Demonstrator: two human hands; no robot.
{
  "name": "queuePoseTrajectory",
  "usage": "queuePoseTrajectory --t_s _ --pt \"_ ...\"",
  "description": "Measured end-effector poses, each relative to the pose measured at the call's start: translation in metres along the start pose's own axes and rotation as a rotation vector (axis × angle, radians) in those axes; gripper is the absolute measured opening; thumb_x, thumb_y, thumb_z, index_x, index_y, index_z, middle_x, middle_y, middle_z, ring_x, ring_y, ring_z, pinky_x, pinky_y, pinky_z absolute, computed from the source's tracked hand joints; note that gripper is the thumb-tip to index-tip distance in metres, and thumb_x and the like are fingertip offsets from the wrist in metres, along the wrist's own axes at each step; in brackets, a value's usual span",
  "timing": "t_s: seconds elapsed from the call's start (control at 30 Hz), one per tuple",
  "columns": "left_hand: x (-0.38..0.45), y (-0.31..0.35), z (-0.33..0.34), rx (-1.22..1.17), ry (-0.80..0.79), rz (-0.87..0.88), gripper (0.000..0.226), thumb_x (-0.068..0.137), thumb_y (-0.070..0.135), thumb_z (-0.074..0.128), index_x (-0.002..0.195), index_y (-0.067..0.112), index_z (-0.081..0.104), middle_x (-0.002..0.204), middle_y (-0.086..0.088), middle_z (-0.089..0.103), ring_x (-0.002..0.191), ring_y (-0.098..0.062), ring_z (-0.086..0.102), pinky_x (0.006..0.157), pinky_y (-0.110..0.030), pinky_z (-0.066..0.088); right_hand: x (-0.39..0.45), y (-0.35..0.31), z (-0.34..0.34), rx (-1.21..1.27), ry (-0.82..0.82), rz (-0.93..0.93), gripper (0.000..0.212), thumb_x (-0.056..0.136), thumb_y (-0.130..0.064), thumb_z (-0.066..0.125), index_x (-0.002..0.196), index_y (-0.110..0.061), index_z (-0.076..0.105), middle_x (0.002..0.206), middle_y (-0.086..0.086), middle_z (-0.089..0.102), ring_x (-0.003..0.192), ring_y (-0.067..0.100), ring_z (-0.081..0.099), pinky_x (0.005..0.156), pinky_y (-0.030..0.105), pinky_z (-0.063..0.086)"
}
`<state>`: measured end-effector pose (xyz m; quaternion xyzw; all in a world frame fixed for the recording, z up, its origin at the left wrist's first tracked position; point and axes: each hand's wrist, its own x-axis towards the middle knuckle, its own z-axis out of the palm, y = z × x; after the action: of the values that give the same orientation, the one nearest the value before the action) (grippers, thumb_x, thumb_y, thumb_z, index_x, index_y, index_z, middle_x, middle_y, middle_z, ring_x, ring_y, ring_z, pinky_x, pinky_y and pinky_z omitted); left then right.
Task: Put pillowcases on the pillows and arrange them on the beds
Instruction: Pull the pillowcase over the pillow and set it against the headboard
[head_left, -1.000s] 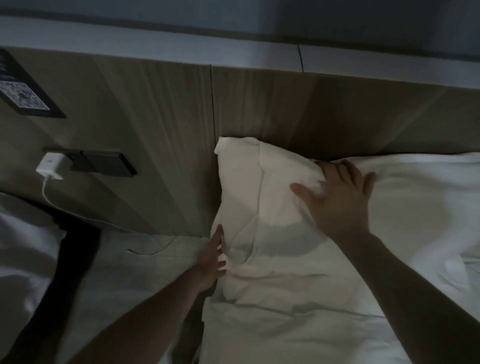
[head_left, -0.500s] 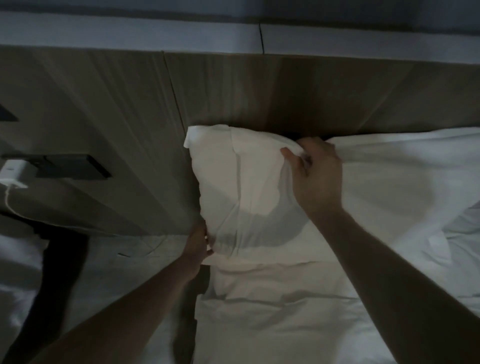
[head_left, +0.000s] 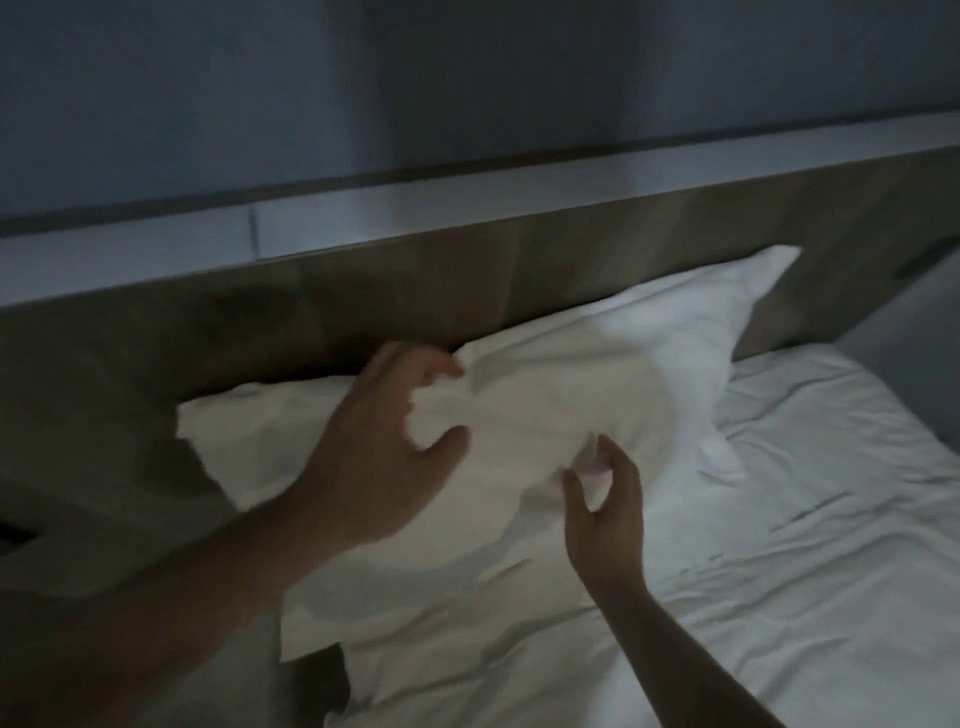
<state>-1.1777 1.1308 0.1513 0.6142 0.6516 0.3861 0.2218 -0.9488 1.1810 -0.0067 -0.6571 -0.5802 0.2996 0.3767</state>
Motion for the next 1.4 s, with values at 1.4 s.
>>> queuePoseTrajectory --t_s 1.4 --pt "0.174 0.004 0.200 0.894 -0.302 0.647 0.077 0.100 0.044 0.048 0.165 0.020 0.013 0.174 -0.003 0.010 0.152 -0.028 0.026 0.114 -0.049 0.036 0.116 0.162 -0.005 0.588 0.097 0.758 0.079 0.098 -0.057 0.051 0.163 -0.027 0.018 0.161 0.008 0.041 0.120 0.023 0.054 0.110 0.048 0.045"
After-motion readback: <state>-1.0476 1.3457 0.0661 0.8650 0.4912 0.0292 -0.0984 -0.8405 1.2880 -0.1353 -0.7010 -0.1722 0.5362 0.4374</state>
